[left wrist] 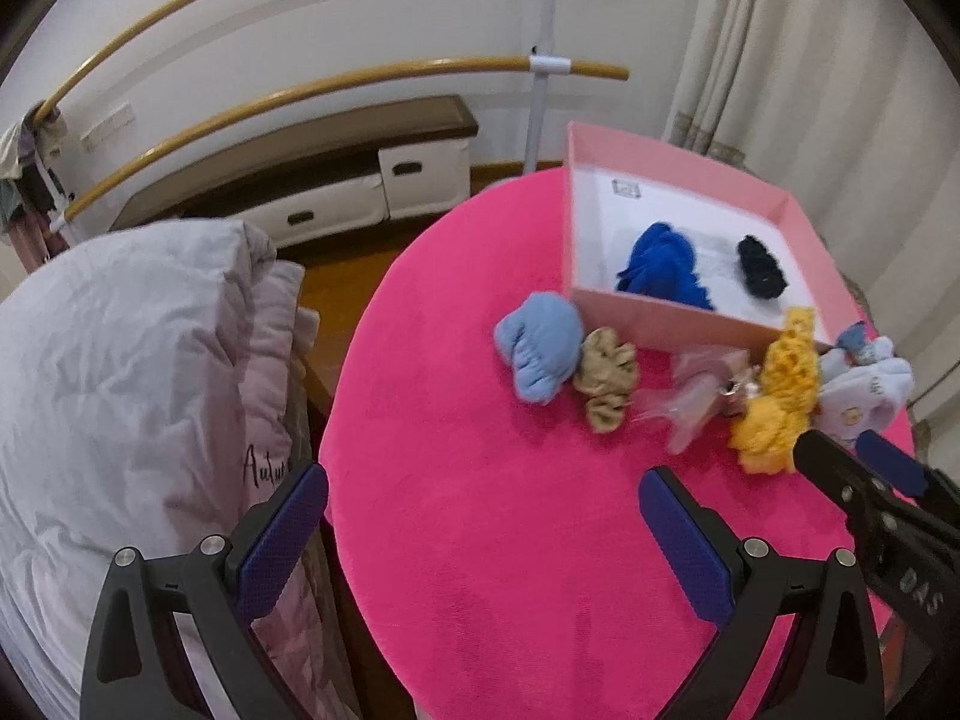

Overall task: Organize soft objects
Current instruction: 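Lower the right tool onto the yellow crocheted fish and close on it, then grasp the light blue sock ball with the left tool while the right tool lifts the yellow fish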

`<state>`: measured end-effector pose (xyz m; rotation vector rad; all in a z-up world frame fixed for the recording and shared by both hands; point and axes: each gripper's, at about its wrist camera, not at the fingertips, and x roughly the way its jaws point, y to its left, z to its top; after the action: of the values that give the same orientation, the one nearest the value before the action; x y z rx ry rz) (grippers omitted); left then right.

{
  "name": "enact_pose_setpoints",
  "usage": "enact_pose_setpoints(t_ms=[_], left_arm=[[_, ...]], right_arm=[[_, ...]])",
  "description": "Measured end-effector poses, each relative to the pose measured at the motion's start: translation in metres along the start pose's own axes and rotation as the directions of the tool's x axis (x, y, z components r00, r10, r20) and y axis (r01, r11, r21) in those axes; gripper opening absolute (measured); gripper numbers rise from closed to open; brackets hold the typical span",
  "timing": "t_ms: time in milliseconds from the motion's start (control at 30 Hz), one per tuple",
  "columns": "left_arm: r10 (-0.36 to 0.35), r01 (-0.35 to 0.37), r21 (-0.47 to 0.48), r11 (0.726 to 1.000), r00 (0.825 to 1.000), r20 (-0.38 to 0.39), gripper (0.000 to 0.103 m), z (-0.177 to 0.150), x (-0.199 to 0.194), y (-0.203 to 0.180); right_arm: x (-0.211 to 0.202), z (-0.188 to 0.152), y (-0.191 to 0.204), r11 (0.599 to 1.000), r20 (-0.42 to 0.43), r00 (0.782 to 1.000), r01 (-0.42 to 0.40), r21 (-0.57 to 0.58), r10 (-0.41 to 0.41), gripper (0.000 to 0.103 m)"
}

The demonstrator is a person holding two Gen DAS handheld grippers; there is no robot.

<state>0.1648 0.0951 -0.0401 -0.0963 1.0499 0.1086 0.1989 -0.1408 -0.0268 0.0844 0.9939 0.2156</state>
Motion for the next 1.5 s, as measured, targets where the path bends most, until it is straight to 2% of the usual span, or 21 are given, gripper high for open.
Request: enact_pose_setpoints(t_ms=[100,200,300,467,533,667,833,967,1100,1200,1300,1400,1500], left_arm=[[0.003,-0.003,-0.018,1.000,0.999,-0.034,0.103,0.000,0.015,0.007],[0.004,-0.006,-0.036,0.999,0.998,-0.060,0.103,0.001,0.028,0.014],[0.008,-0.012,-0.045,0.999,0.997,-0.077,0.103,0.001,0.038,0.019],[0.003,-0.009,-0.066,0.998,0.996,-0.094,0.103,0.005,0.050,0.024],[-0.002,-0.005,-0.071,0.997,0.996,-0.094,0.103,0.005,0.050,0.024],[-0.013,0.005,-0.077,0.997,0.996,-0.091,0.103,0.006,0.051,0.024],[-0.029,0.022,-0.077,0.997,0.995,-0.095,0.103,0.009,0.051,0.019],[-0.057,0.050,-0.068,0.996,0.994,-0.097,0.103,0.015,0.053,0.011],[-0.041,0.037,-0.047,0.998,0.995,-0.092,0.103,0.021,0.056,0.003],[-0.040,0.037,-0.035,0.999,0.995,-0.095,0.103,0.027,0.062,-0.001],[-0.016,0.013,-0.026,1.000,0.996,-0.088,0.103,0.037,0.070,-0.004],[-0.019,0.017,-0.021,1.000,0.995,-0.095,0.103,0.046,0.083,-0.004],[0.012,-0.014,-0.023,1.000,0.996,-0.083,0.103,0.053,0.090,0.002]], right_arm=[[0.026,0.003,-0.005,0.999,-0.063,0.998,-0.009,0.040,0.011,0.059],[0.041,0.007,-0.012,0.997,-0.085,0.996,0.003,0.083,0.004,0.048],[0.047,0.012,-0.017,0.993,-0.079,0.997,-0.017,0.118,0.027,0.046],[0.048,0.025,-0.009,0.996,-0.040,0.999,0.016,0.088,-0.012,0.041],[0.058,0.029,-0.008,0.996,-0.050,0.998,0.029,0.089,-0.025,0.033],[0.059,0.029,-0.007,0.996,-0.033,0.999,0.043,0.072,-0.041,0.027],[0.041,0.023,-0.007,0.998,-0.009,0.999,0.040,0.045,-0.040,0.025],[0.016,0.020,-0.009,0.999,0.043,0.999,0.026,0.035,-0.027,0.025],[-0.016,0.017,-0.017,0.999,0.113,0.993,0.031,0.038,-0.035,0.025],[-0.037,0.015,-0.027,0.996,0.159,0.984,0.071,0.056,-0.079,0.025],[-0.050,0.013,-0.042,0.983,0.187,0.967,0.157,0.094,-0.172,0.025],[-0.049,0.011,-0.060,0.967,0.167,0.958,0.208,0.146,-0.231,0.025],[-0.040,0.011,-0.076,0.958,0.128,0.960,0.222,0.183,-0.248,0.025]])
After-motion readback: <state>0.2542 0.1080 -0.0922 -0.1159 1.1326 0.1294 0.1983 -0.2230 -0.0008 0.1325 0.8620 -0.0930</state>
